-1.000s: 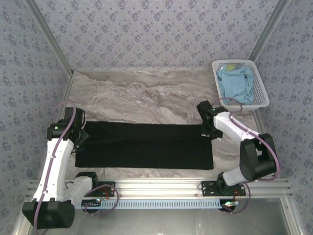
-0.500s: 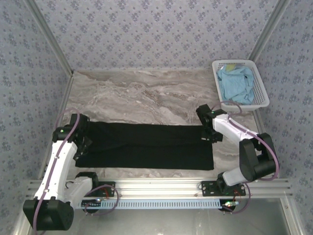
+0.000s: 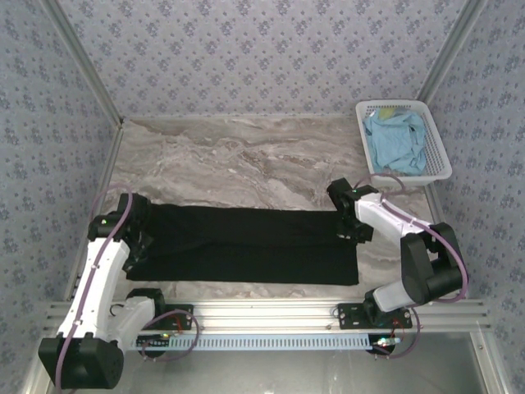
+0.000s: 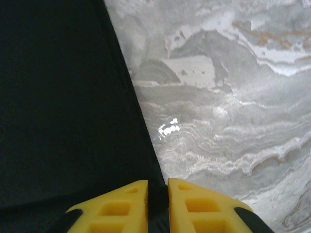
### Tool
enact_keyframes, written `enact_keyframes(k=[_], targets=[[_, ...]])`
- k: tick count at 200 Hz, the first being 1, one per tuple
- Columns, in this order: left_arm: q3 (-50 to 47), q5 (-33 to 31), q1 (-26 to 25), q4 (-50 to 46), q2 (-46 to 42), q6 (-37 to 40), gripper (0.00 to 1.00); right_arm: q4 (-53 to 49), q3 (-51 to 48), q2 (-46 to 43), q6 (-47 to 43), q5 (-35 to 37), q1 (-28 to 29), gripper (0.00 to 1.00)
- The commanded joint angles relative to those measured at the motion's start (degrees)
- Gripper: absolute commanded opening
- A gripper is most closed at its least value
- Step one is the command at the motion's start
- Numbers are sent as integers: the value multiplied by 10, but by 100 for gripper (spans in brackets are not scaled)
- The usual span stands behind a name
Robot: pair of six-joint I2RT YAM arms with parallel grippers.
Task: Fold and stack the t-shirts
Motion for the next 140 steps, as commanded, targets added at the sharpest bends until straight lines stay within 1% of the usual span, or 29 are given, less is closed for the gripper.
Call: enact_keyframes(k=[1,16,37,77,93,97,102,118,123,131,140], targets=[[-19,14,-4,-22,-11,-32,0,-25,-1,-6,14,9,-1,23],[-29,23,-5,-24,-17,-48,0,-29,6,-9,14,10,-1,28],[-33,26,-5,-23,-24,-60,0,-35,13,-17,18,16,-1,31],[-23,39,-6,-31,-30,-71,0,-30,33,-20,17,17,-2,32],[-24,38,-6,-34,-34,-77,1,-17,37,-21,12,10,-2,28],[-24,38,-6,-34,-35,-78,3,-13,39,-20,10,10,-1,26],[-23,39,-6,-36,-34,-81,7,-10,40,-20,10,7,-1,24],[-16,37,-6,-37,-32,-84,29,6,38,-20,10,-13,-1,18],[-9,35,-6,-38,-32,-85,34,14,37,-20,6,-23,0,16],[4,30,-6,-34,-28,-81,38,22,37,-20,3,-28,0,12],[22,26,-6,-21,-19,-69,39,32,36,-20,0,-34,0,9]])
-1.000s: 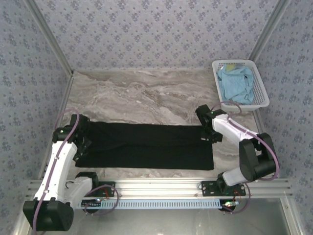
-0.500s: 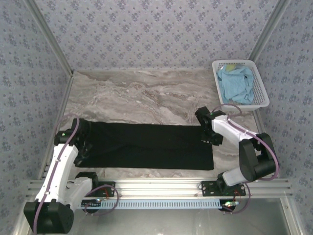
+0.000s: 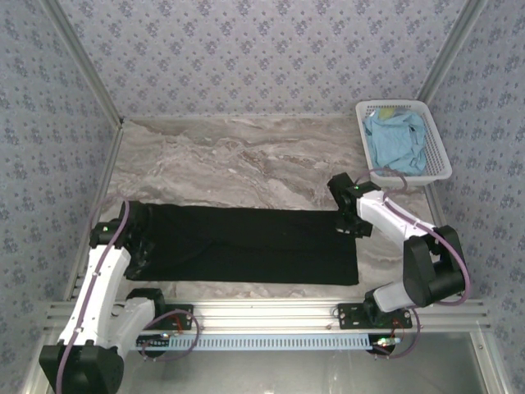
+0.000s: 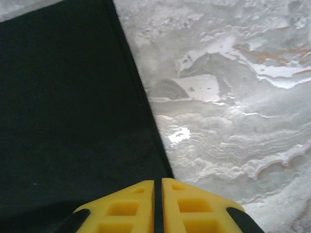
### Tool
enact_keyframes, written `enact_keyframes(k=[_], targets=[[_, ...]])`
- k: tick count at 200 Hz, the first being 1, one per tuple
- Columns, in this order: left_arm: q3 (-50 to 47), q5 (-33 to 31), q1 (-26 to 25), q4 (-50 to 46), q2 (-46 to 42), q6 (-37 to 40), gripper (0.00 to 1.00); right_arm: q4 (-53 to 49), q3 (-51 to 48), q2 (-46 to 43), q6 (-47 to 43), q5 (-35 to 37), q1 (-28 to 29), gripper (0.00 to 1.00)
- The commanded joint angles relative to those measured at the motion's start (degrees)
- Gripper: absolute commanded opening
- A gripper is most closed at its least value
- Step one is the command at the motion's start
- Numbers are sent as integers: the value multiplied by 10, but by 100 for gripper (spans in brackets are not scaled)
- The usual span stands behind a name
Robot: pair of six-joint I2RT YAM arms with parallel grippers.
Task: Fold and stack the t-shirts
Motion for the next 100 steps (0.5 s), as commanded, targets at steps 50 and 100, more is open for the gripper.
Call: enact_keyframes(k=[50,100], targets=[[106,130,109,208,156,142,49,81,21,15,-45,-97,-5,11],[158,276,196,348,371,234,42,111,52,99,-68,-132,-39,17]])
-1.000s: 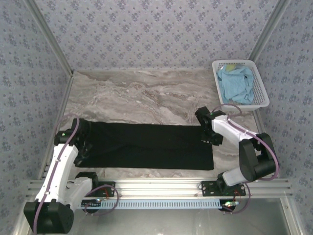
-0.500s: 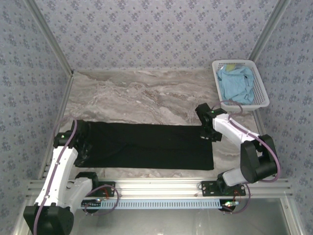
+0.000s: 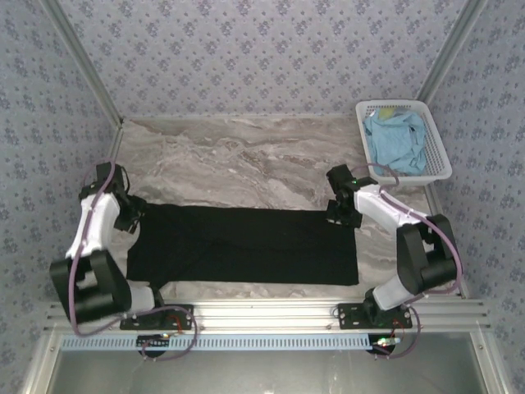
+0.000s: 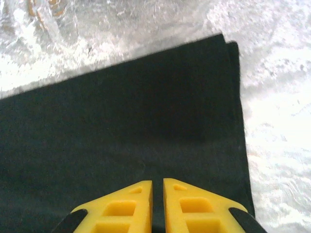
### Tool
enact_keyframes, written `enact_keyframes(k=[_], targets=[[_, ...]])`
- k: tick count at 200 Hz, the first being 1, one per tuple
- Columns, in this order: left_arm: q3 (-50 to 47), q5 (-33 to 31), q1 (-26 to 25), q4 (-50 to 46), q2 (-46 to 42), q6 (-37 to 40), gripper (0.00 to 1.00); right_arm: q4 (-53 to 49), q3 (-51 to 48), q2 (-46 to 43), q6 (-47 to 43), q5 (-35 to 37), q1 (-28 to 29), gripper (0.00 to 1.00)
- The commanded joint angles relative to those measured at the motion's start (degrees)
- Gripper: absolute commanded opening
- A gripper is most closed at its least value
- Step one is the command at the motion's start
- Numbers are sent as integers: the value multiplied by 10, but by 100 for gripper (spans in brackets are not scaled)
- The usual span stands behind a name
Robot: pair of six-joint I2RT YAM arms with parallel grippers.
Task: Fold and stack the t-shirts
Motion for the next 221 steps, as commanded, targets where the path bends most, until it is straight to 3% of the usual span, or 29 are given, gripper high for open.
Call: enact_keyframes(k=[1,54,90,114,148,221], targets=[[36,88,17,76,64,75,42,14,23,37,-21,-23,-16,17],[46,138,29,166,166,119,48,-5,70,107,-36,-1,-34,20],[71,77,26,117,223,132,22,-24,96,147,-29,25,-43,20],[85,33,32,99,245,137,12,-52,121,176,-26,52,-47,20],[117,25,35,83,278,148,4,-67,147,196,-25,58,-57,20],[178,93,-13,75,309,152,10,-94,282,290,-66,64,-86,19]])
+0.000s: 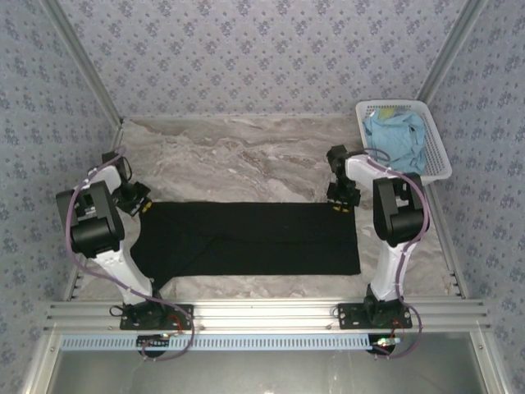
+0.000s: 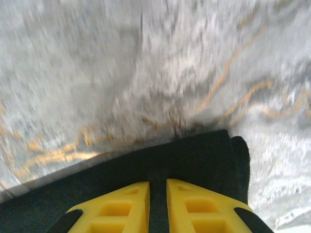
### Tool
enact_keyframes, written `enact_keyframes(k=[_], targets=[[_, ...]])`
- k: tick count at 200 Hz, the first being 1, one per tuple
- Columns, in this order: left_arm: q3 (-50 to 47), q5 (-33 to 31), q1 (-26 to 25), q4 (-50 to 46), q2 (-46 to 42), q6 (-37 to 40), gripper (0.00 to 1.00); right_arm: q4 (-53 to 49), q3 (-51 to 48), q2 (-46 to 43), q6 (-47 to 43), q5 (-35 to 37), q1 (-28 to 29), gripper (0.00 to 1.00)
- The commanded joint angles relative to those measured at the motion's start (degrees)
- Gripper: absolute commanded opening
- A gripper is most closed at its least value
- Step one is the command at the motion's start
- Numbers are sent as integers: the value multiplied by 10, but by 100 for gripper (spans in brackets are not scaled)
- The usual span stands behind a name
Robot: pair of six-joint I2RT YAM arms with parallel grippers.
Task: Fold and stack the t-shirts
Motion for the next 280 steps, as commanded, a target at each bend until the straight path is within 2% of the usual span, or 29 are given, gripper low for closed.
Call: enact_keyframes(k=[1,14,33,51,60,74,89,106,126,165,194,225,280], targets=[[38,16,-25,-1,25,6,10,-18,52,49,-28,31,-23,18],[58,11,-33,-11,31,-2,14,-24,93,75,-41,25,-31,18],[81,-49,-51,-31,7,1,29,-26,138,95,-67,12,-34,19],[84,-108,-67,-60,-41,6,47,-25,157,80,-84,15,-25,28],[72,-121,-75,-69,-73,11,51,-20,156,63,-91,14,-19,33],[34,-119,-90,-69,-134,18,53,-7,141,16,-94,6,-6,40],[-16,-71,-114,-59,-185,34,52,20,116,-40,-99,-29,10,47],[-64,23,-147,-53,-204,50,52,58,74,-106,-108,-106,40,51],[-104,68,-190,-47,-204,71,51,114,16,-176,-111,-203,77,54],[-142,66,-219,-20,-174,97,52,167,-53,-255,-69,-276,113,54],[-155,51,-231,-5,-143,111,50,168,-72,-278,-51,-290,115,54],[-169,53,-245,0,-152,109,46,165,-85,-288,-53,-295,116,53],[-179,33,-260,-9,-180,107,16,173,-105,-287,-43,-295,115,50]])
